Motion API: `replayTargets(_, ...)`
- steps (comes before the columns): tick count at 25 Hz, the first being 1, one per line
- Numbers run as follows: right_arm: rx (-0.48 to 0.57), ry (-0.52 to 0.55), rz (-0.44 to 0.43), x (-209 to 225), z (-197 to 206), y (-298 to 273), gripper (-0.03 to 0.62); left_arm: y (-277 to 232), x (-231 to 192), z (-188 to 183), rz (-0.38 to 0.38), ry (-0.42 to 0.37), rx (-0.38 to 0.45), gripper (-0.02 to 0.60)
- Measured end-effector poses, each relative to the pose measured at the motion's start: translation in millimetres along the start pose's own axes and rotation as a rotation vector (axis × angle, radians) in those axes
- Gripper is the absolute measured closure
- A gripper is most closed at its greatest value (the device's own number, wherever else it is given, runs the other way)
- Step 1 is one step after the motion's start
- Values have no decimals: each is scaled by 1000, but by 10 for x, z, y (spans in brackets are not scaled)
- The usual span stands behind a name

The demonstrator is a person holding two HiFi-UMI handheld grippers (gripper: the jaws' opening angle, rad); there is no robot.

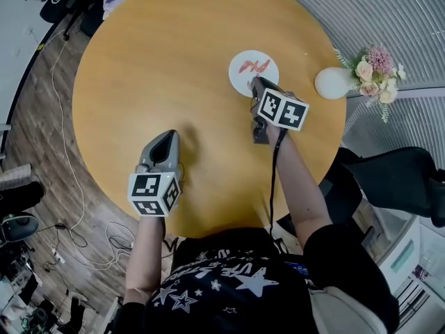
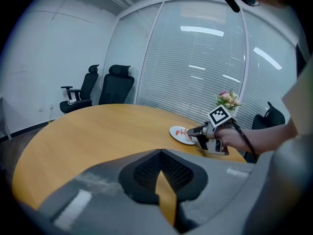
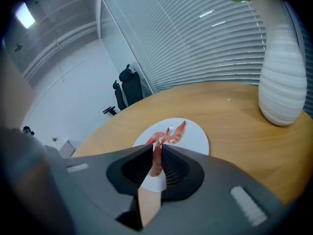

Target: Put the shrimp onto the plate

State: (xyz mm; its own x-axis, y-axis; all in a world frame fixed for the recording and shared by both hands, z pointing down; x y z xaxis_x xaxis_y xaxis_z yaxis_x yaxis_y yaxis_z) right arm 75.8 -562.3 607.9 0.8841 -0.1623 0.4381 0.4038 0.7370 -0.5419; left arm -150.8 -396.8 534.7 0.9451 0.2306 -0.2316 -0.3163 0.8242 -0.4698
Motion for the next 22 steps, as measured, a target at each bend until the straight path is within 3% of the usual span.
replayTargets(17, -118, 13, 45, 47, 118, -148, 531, -19, 8, 109, 7, 19, -25, 581)
replayTargets(22, -116, -5, 29, 48, 87, -155, 490, -6, 22, 94, 7, 21, -25, 581)
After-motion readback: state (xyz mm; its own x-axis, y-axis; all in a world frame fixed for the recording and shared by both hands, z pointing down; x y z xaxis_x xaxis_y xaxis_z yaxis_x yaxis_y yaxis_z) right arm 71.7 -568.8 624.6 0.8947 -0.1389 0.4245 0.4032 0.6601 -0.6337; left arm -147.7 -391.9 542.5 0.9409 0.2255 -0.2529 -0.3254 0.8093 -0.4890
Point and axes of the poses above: the fingertips, and each gripper's own axes: y backward along the fingers, x to its right, z out of its underside, the point moved 2 cm from there along y, backward along the fingers, and after that the axes turned 6 degrees about x, right-handed, at the moved point
